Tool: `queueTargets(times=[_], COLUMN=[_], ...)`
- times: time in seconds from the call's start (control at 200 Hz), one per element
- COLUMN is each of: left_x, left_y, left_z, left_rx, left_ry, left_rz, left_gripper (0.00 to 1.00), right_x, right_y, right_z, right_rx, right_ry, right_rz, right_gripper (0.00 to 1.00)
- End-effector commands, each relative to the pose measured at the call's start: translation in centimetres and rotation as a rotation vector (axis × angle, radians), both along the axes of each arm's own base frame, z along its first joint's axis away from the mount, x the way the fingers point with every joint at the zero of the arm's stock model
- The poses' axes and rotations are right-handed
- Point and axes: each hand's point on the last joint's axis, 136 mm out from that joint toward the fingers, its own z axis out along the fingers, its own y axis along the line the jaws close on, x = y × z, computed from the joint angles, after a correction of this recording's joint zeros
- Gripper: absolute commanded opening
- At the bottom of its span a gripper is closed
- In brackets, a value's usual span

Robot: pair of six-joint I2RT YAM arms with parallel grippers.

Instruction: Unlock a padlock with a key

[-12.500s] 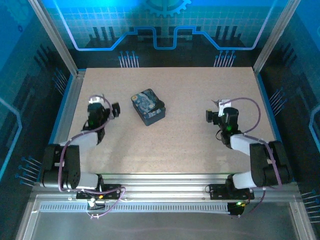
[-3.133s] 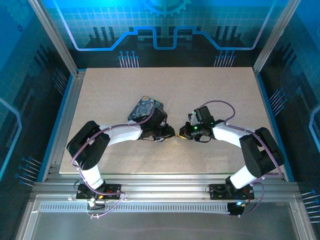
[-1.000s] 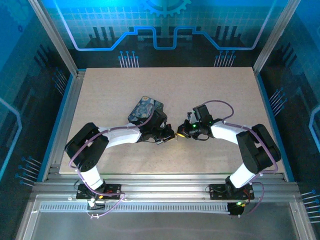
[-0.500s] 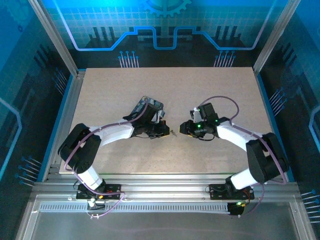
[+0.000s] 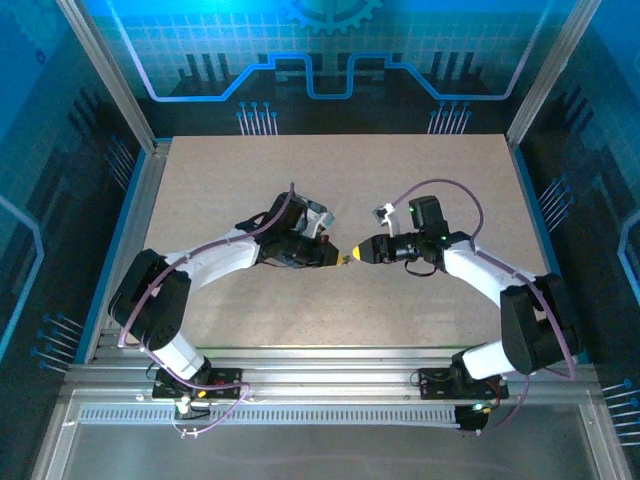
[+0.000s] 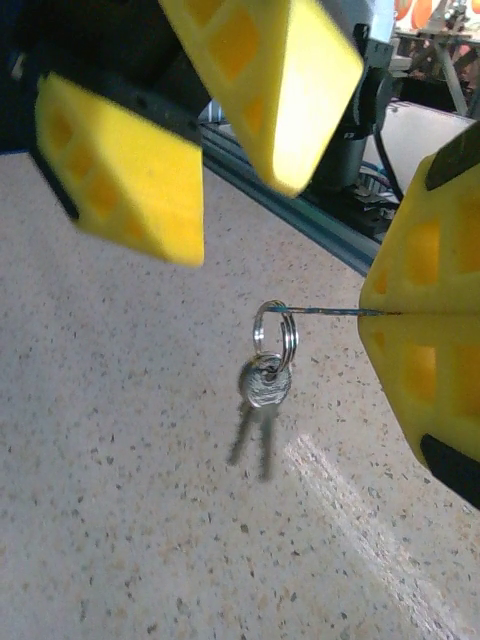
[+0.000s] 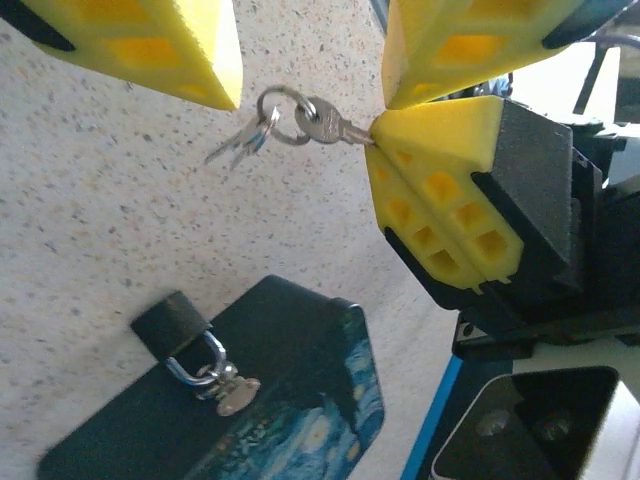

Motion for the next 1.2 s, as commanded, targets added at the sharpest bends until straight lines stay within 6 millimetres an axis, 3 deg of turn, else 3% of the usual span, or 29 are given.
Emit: queueTargets(times=[0.0, 0.43, 0.725, 0.965, 1.196], left_x=[-0.1, 0.1, 0.3, 1.0, 3.0], left_y=[-0.1, -0.7, -0.5, 0.3, 1.9], left_z=[2.3, 3.4, 3.8, 3.2, 1.5], left_rx=[-0.056, -0.132, -0.149, -0.119, -0.061], left_ry=[-0.037, -0.037, -0.038, 0.006, 0.197], left_rz=[-0.045, -0.071, -0.073, -0.009, 0.2], left_gripper=[0.0, 0.0, 0.0, 0.0, 0.0], right_x=[0.1, 0.0, -0.3, 0.5, 1.4], right_y=[0.8, 1.7, 1.7, 0.4, -0.9], right_z=[1.3, 1.0, 1.0, 0.2, 1.4], right_rx=[0.075, 0.141, 0.159, 0.063, -0.17], right_ry=[-0.066, -0.057, -0.05, -0.045, -0.377], right_rz=[0.09, 0.172, 0.181, 0.095, -0.028], right_gripper=[0.41, 0.37, 0.2, 0.4, 0.44])
